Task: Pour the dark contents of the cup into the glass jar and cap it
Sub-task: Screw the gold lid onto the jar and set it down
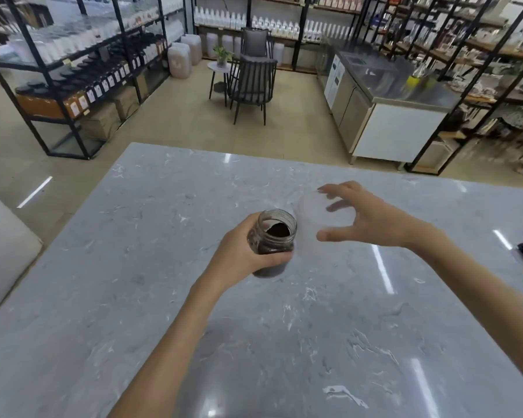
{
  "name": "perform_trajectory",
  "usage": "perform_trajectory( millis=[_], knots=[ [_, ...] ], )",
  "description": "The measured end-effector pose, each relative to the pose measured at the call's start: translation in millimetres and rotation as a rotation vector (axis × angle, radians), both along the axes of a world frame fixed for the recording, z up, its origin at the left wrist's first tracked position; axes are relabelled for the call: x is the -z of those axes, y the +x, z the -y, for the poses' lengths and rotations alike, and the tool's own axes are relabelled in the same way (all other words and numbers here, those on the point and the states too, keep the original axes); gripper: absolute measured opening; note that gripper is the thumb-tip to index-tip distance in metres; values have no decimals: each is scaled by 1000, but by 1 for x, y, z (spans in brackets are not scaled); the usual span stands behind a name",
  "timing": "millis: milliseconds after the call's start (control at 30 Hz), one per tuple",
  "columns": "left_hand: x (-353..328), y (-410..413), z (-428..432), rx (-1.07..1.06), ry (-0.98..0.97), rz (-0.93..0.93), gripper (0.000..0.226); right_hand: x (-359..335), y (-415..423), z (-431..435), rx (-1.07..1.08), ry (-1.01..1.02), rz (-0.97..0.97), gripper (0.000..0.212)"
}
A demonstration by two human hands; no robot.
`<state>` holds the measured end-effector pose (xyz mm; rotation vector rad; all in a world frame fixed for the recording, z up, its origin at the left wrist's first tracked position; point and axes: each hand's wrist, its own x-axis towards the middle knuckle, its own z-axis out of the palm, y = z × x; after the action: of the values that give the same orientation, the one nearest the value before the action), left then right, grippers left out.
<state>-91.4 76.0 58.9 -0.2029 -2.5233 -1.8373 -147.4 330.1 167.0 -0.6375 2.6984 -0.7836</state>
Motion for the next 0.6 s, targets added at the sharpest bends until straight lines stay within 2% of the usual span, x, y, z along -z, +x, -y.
perform_trajectory(
  millis=[100,200,367,600],
  knots=[
    [29,8,9,3,11,16,76,56,19,3,19,-136,-50,98],
    [57,19,13,-29,14,49,77,98,38,2,40,-215,-15,96],
    [92,53,13,-133,44,70,81,149,74,-16,103,-219,48,93],
    [110,56,-2,-72,-29,141,80,171,91,-35,129,-167,102,93]
  ],
)
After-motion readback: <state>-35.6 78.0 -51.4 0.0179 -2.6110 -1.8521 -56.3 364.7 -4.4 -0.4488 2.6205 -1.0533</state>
